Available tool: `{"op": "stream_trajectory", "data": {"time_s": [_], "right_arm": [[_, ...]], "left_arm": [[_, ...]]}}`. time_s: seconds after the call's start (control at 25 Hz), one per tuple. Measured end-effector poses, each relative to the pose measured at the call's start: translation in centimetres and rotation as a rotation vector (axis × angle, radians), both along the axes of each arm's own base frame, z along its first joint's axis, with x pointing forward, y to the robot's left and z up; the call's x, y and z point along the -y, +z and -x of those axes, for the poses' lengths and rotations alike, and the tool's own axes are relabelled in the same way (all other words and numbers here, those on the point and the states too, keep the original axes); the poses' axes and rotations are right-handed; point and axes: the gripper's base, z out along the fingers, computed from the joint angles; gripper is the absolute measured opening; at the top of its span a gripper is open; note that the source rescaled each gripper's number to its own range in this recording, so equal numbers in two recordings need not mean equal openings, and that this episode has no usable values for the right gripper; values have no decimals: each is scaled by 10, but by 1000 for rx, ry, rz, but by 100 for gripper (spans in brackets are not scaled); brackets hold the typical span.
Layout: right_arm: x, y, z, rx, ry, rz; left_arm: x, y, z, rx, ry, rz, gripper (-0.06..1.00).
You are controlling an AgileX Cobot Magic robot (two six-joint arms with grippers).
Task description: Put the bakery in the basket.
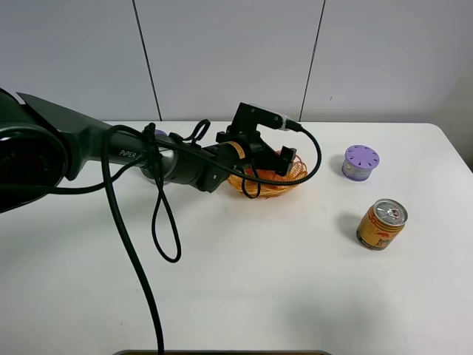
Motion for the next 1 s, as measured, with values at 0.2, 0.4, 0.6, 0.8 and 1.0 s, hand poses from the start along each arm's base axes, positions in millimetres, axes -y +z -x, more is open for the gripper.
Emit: {"op": "stream_trajectory", "data": {"time_s": [0.2,0.4,0.6,0.8,1.0], "right_arm": [[0,0,0,0,0,-1],[0,0,0,0,-1,-2],[0,0,0,0,-1,-2],[0,0,0,0,-1,-2],[0,0,0,0,-1,-2]], "left_arm": [[-1,29,3,19,-26,-23,98],[-7,80,10,83,-70,-80,98],[-18,141,23,176,-92,-81,98],[-39,190,39,178,-111,-129,98],[-78,227,52,146,-93,-243,98]]}}
